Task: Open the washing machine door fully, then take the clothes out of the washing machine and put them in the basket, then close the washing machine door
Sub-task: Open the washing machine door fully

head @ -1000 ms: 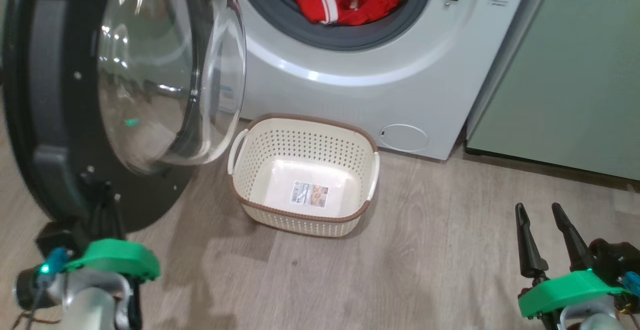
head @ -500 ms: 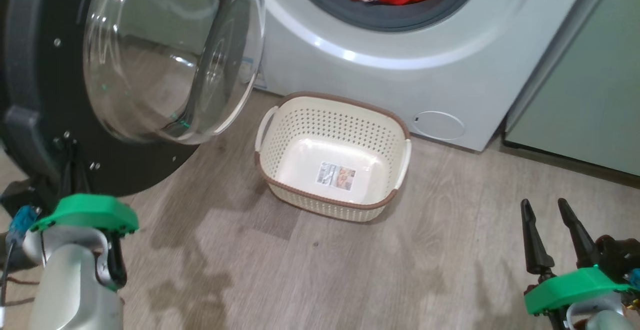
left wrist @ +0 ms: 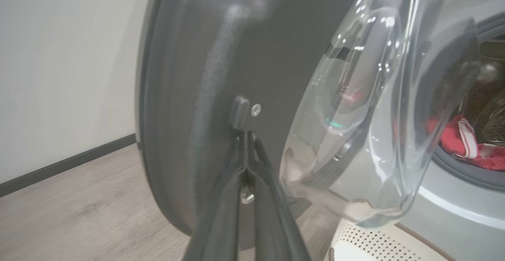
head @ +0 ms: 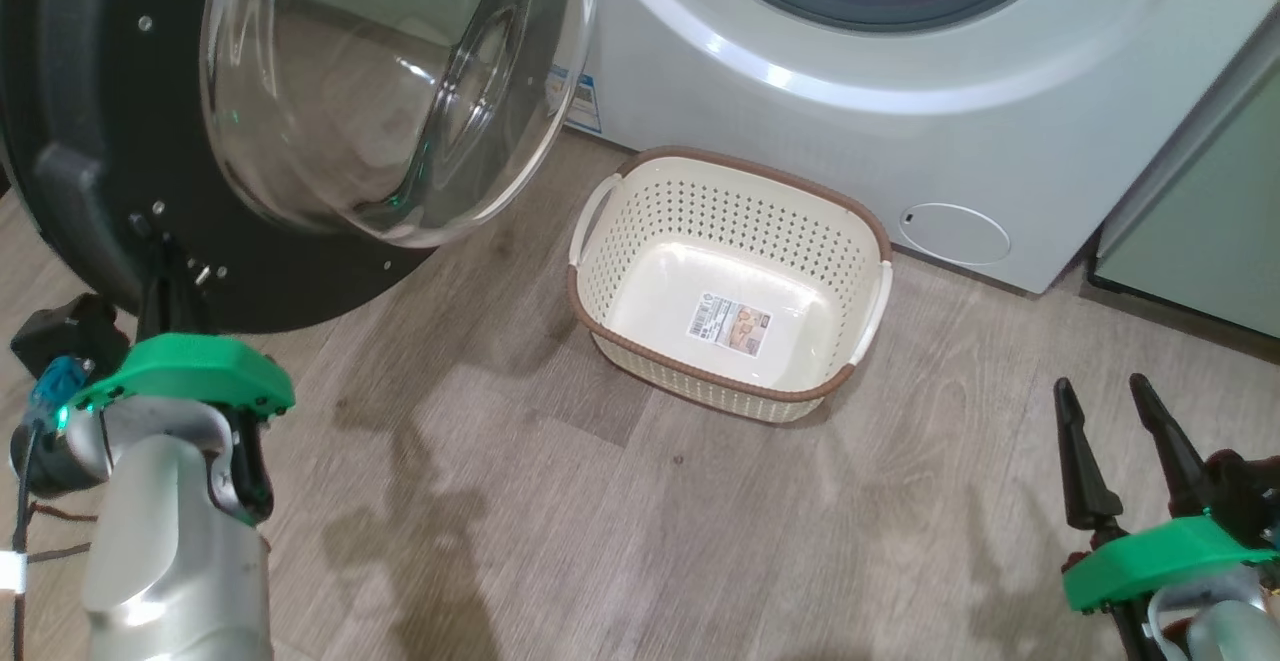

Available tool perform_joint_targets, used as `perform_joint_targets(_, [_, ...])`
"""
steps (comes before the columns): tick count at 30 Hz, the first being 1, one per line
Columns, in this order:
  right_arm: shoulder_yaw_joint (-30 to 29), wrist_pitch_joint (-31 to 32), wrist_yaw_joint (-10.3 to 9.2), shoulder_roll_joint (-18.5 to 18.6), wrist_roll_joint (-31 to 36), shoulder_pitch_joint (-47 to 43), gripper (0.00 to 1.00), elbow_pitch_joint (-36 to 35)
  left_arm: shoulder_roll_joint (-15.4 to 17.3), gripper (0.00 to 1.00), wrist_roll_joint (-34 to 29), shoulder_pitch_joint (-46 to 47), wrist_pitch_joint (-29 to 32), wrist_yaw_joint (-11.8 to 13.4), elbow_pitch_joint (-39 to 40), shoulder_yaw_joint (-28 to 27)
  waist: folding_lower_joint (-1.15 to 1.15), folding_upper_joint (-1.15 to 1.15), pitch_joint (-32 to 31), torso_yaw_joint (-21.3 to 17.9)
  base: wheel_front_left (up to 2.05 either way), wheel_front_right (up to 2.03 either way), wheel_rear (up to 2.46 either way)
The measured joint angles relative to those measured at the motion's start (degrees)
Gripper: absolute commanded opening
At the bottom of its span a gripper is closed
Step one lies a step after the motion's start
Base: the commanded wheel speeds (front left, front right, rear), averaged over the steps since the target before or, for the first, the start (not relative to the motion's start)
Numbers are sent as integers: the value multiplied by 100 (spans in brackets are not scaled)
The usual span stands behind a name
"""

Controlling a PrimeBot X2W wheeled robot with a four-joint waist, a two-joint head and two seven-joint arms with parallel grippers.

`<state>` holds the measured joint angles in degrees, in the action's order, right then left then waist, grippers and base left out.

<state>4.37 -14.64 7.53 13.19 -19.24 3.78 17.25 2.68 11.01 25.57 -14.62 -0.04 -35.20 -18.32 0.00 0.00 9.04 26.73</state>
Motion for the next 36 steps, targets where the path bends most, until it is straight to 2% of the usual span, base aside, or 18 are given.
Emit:
perform_joint_targets(7, [107, 0, 0, 9, -21, 3, 100, 34, 25, 0, -177, 96, 0, -80, -377, -237, 0, 0, -41, 2, 0, 0, 0])
perform_joint_targets(13, [115, 0, 0, -74, -49, -13, 100, 96, 32, 0, -388, 40, 0, -304, -272, -257, 0, 0, -262, -108, 0, 0, 0])
perform_joint_targets(14, [114, 0, 0, -94, -49, -26, 100, 107, 31, 18, -426, -2, 0, -346, -196, -238, 0, 0, -312, -129, 0, 0, 0])
perform_joint_targets(15, [112, 0, 0, -127, -49, -42, 100, 114, 30, 48, -455, -63, 0, -391, -97, -215, 0, 0, -366, -154, 0, 0, 0])
perform_joint_targets(16, [103, 0, 0, -174, -51, -56, 100, 124, 30, 85, -482, -145, 0, -411, 15, -186, 0, 0, -426, -182, 0, 0, 0])
perform_joint_targets(17, [98, 0, 0, -229, -55, -66, 100, 131, 30, 100, -504, -248, 0, -454, 127, -147, 0, 0, -487, -213, 0, 0, 0])
perform_joint_targets(25, [31, 0, 0, -543, -108, -206, 100, 131, 14, 100, -554, -1221, 0, -654, 677, 283, 0, 0, -861, -738, 0, 0, 0])
perform_joint_targets(36, [-138, 0, 0, -655, -89, -206, 100, 81, -35, 100, -288, -1631, 0, -709, 905, 719, 0, 0, -1024, -1847, 0, 0, 0])
